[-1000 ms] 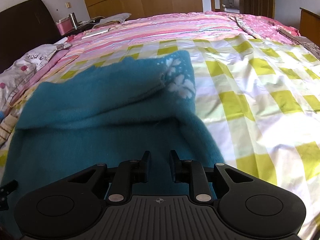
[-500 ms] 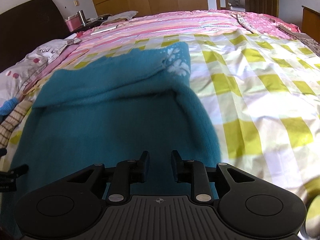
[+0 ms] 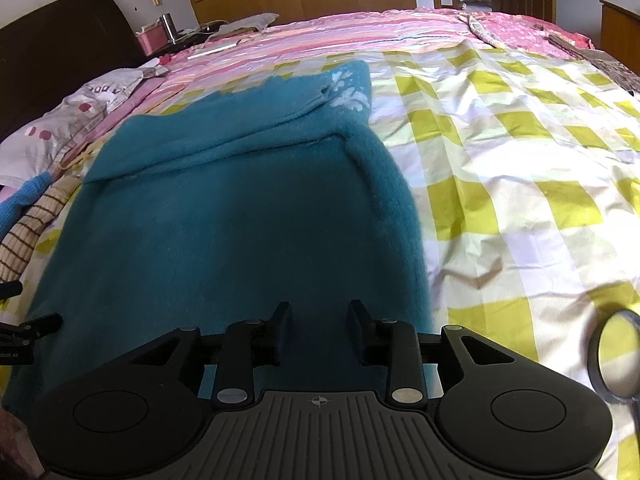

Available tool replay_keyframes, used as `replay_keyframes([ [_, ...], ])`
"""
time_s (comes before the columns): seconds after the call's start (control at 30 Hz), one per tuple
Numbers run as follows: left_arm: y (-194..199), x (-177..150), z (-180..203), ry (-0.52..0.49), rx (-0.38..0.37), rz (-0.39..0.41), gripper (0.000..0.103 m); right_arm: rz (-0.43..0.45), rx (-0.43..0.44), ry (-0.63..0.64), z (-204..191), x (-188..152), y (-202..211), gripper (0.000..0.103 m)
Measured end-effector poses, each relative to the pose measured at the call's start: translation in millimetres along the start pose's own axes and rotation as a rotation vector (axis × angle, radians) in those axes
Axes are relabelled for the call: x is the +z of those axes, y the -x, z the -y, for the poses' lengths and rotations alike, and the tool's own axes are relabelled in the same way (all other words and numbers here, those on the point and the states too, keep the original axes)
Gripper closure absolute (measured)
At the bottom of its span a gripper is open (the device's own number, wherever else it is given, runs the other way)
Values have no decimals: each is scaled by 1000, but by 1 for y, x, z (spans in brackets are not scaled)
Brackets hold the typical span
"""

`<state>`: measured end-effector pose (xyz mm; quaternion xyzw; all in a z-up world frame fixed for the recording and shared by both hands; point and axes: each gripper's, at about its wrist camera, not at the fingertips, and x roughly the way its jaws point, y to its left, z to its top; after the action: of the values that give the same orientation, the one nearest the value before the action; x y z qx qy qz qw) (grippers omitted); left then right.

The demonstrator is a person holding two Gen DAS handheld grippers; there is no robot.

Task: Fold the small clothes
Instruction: 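Move both open tools over the teal sweater toward its hem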

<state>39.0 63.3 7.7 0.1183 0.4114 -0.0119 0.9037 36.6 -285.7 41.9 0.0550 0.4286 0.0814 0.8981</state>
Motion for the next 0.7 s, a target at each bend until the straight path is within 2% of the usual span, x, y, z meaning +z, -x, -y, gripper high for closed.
replay_keyframes([
  [0.47, 22, -21, -1, -15, -20, -18, 0, 5, -15, -11, 11, -17, 25, 72],
  [0.7, 27, -41, 3, -59, -21, -69, 0, 5, -8, -17, 16, -28, 35, 72],
])
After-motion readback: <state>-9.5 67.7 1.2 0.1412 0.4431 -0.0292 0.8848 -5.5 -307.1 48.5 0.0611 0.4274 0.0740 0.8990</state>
